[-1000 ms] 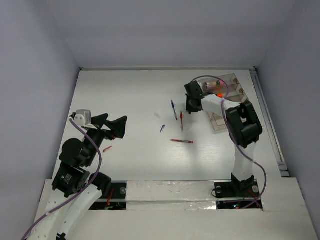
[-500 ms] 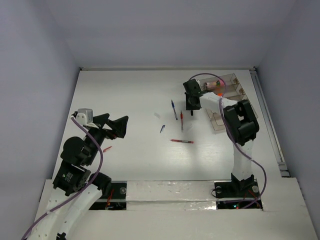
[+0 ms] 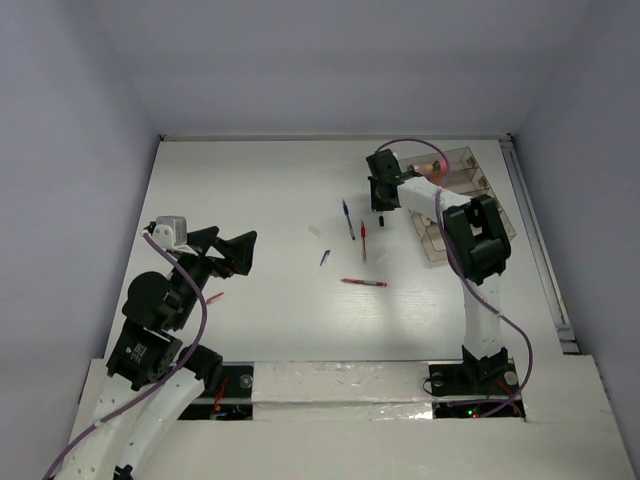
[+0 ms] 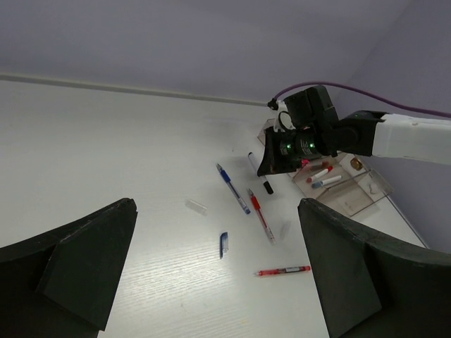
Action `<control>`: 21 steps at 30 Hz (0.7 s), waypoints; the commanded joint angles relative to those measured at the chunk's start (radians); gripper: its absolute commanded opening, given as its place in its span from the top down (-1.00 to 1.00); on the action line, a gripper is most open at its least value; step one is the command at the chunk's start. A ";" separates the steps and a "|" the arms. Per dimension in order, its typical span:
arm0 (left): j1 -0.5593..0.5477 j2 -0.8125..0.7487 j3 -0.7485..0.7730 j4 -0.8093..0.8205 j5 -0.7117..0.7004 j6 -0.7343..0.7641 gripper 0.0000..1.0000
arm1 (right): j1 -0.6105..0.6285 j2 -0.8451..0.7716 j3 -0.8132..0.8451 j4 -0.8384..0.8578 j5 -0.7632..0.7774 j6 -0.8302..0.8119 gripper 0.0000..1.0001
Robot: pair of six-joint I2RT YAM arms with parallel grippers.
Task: Sort the stationery into containers
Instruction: Pick up the pen from the center of the board, then place the pen in the storage box.
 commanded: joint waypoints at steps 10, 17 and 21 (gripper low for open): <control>0.006 0.003 0.012 0.051 0.018 0.010 -0.98 | -0.022 -0.408 -0.199 0.387 0.018 0.169 1.00; 0.006 -0.027 0.012 0.050 0.016 0.012 -0.98 | -0.102 -0.636 -0.512 0.597 0.201 0.324 1.00; -0.015 -0.028 0.012 0.050 0.016 0.010 -0.98 | -0.200 -0.707 -0.669 0.648 0.236 0.459 1.00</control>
